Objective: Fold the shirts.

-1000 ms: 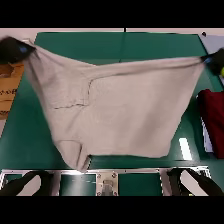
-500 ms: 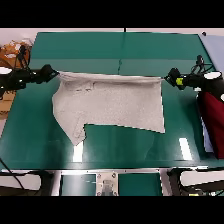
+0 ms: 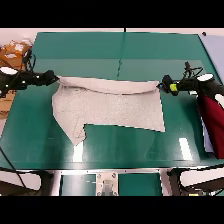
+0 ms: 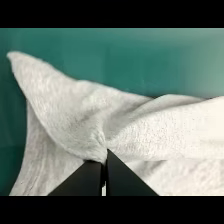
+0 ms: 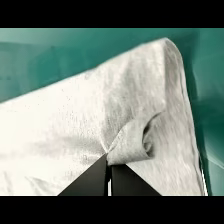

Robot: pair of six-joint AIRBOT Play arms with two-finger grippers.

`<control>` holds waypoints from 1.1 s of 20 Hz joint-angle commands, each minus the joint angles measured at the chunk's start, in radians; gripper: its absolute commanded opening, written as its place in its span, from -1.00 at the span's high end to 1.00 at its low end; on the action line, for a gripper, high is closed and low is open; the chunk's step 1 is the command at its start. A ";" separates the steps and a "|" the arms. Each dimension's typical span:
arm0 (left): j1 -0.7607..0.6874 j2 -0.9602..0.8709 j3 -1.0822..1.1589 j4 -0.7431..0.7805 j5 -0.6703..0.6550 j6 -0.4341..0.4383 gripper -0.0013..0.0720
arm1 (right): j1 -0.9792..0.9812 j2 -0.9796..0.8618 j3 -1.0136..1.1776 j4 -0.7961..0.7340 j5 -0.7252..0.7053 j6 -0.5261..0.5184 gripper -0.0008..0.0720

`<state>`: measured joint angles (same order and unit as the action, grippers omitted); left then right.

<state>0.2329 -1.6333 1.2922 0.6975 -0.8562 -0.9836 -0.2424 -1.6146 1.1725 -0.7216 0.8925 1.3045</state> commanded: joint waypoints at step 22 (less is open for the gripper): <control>-0.050 -0.048 -0.001 0.074 -0.035 -0.016 0.90 | 0.021 0.048 0.006 -0.312 0.101 0.127 0.95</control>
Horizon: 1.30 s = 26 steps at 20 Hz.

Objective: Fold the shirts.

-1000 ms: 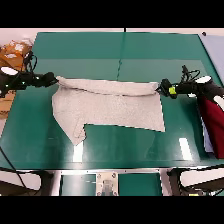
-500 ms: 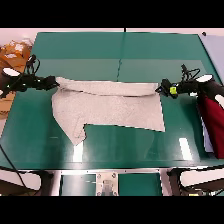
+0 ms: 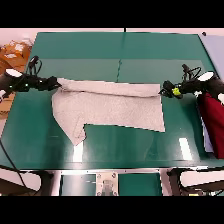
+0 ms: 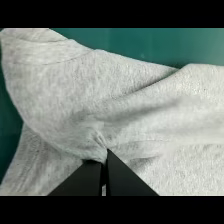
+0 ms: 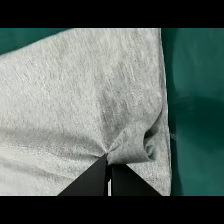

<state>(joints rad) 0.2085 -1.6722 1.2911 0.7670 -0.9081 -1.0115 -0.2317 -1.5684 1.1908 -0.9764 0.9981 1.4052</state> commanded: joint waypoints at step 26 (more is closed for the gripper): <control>0.099 0.611 -0.557 0.311 -0.385 -0.386 -0.77 | -0.066 0.724 -0.866 0.105 0.045 0.221 -0.12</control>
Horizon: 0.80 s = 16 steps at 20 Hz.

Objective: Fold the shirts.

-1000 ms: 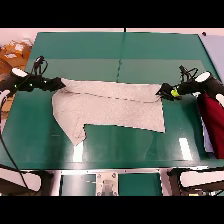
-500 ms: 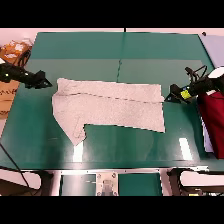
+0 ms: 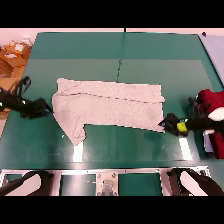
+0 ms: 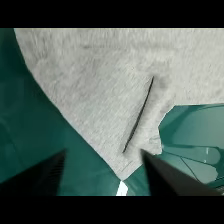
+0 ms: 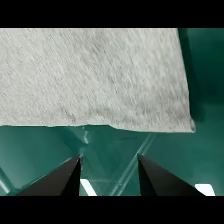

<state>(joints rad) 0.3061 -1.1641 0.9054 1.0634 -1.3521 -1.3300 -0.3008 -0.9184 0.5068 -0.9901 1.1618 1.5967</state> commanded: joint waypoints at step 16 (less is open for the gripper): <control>0.000 0.101 -0.423 -0.128 0.346 -0.083 -0.76 | 0.073 -0.026 -0.249 0.347 -0.552 -0.091 0.94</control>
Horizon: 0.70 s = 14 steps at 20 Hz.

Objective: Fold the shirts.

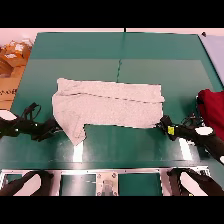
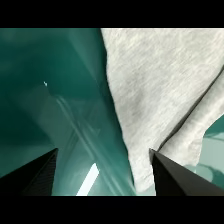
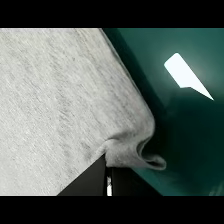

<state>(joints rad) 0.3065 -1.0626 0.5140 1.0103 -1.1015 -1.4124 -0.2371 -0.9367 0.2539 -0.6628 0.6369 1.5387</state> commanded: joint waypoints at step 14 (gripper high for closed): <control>0.000 -0.114 -0.051 -0.409 0.084 0.286 0.91 | -0.004 -0.007 0.085 -0.074 0.024 -0.084 0.95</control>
<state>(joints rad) 0.3065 -1.1690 0.4416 0.5781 -0.9310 -1.1591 -0.2314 -0.9436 0.3222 -0.6788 0.6212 1.4578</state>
